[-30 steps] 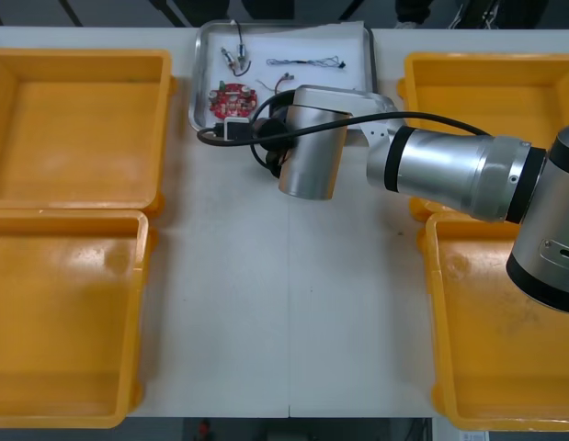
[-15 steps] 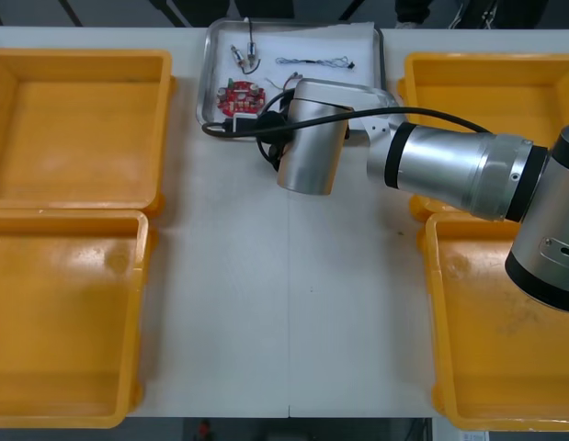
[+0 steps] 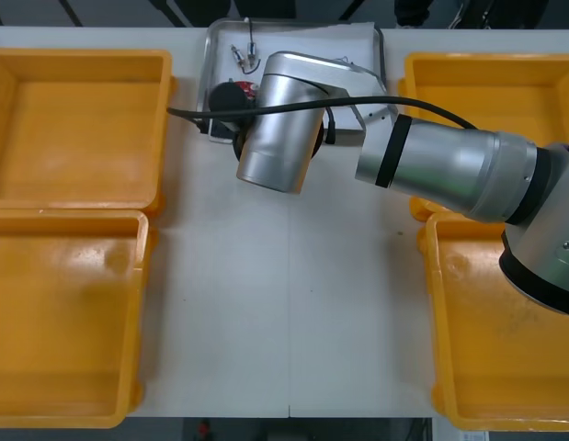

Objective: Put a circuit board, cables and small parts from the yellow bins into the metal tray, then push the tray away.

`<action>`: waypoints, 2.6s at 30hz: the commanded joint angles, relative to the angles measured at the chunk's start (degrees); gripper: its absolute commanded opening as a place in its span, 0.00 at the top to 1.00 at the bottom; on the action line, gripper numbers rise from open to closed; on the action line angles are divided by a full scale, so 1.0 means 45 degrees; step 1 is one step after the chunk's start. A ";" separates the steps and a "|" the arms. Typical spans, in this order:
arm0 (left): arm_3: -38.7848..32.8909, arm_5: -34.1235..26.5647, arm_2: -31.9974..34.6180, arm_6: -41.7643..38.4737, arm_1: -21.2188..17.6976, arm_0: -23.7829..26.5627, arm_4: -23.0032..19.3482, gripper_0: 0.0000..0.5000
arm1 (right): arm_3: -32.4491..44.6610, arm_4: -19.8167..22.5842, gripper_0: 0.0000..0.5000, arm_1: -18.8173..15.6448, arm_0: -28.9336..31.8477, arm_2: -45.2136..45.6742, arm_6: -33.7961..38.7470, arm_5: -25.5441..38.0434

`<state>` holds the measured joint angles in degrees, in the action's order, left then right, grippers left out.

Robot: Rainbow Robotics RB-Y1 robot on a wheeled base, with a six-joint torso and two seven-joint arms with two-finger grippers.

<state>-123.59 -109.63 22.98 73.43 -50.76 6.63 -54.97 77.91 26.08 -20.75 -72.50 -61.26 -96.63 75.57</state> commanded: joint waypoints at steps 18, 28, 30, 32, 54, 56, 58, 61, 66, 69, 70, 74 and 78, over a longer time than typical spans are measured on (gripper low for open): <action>-0.0329 0.0007 0.0382 0.0265 -0.0146 -0.0224 0.0008 0.00 | 0.8664 0.0044 0.00 -0.0975 0.4744 0.6289 0.3720 0.7650; -0.0329 0.0007 0.0382 0.0265 -0.0146 -0.0224 0.0008 0.00 | 1.0461 0.1216 0.00 -0.1971 0.7185 0.9062 0.6650 0.7650; -0.0329 0.0007 0.0382 0.0265 -0.0146 -0.0224 0.0008 0.00 | 1.0480 0.1548 0.00 -0.1991 0.7459 0.9844 0.7041 0.7650; -0.0329 0.0007 0.0382 0.0265 -0.0146 -0.0224 0.0008 0.00 | 1.0520 0.2154 0.00 -0.2088 0.7791 1.0801 0.7490 0.7650; -0.0329 0.0007 0.0382 0.0265 -0.0146 -0.0224 0.0008 0.00 | 1.3117 0.4732 0.00 -0.4237 1.4139 1.8535 0.7314 0.7650; -0.0329 0.0007 0.0382 0.0265 -0.0146 -0.0224 0.0008 0.00 | 1.3117 0.4693 0.00 -0.4237 1.4256 1.8769 0.7177 0.7650; -0.0329 0.0007 0.0382 0.0265 -0.0146 -0.0224 0.0008 0.00 | 1.3117 0.4536 0.00 -0.4237 1.4373 1.8906 0.6904 0.7650; -0.0329 0.0007 0.0382 0.0265 -0.0146 -0.0224 0.0008 0.00 | 1.3137 0.3911 0.00 -0.4217 1.4744 1.9043 0.6006 0.7650; -0.0329 0.0007 0.0382 0.0265 -0.0146 -0.0224 0.0008 0.00 | 1.3059 0.3228 0.00 -0.4022 1.5291 1.9004 0.4892 0.7650; -0.0329 0.0007 0.0382 0.0265 -0.0146 -0.0224 0.0008 0.00 | 1.2922 0.3052 0.00 -0.3866 1.5291 1.9004 0.4775 0.7650; -0.0329 0.0007 0.0382 0.0265 -0.0146 -0.0224 0.0008 0.00 | 1.2902 0.2954 0.00 -0.3866 1.5291 1.8984 0.4717 0.7650; -0.0329 0.0007 0.0382 0.0265 -0.0146 -0.0224 0.0008 0.00 | 1.2902 0.2876 0.00 -0.3866 1.5271 1.8945 0.4580 0.7650; -0.0329 0.0007 0.0382 0.0265 -0.0146 -0.0224 0.0008 0.00 | 1.2883 0.3052 0.00 -0.3846 1.5271 1.8906 0.4658 0.7650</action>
<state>-123.69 -109.62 22.98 73.43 -50.75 6.57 -54.97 135.25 39.48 -37.73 -4.45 22.87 -73.64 109.83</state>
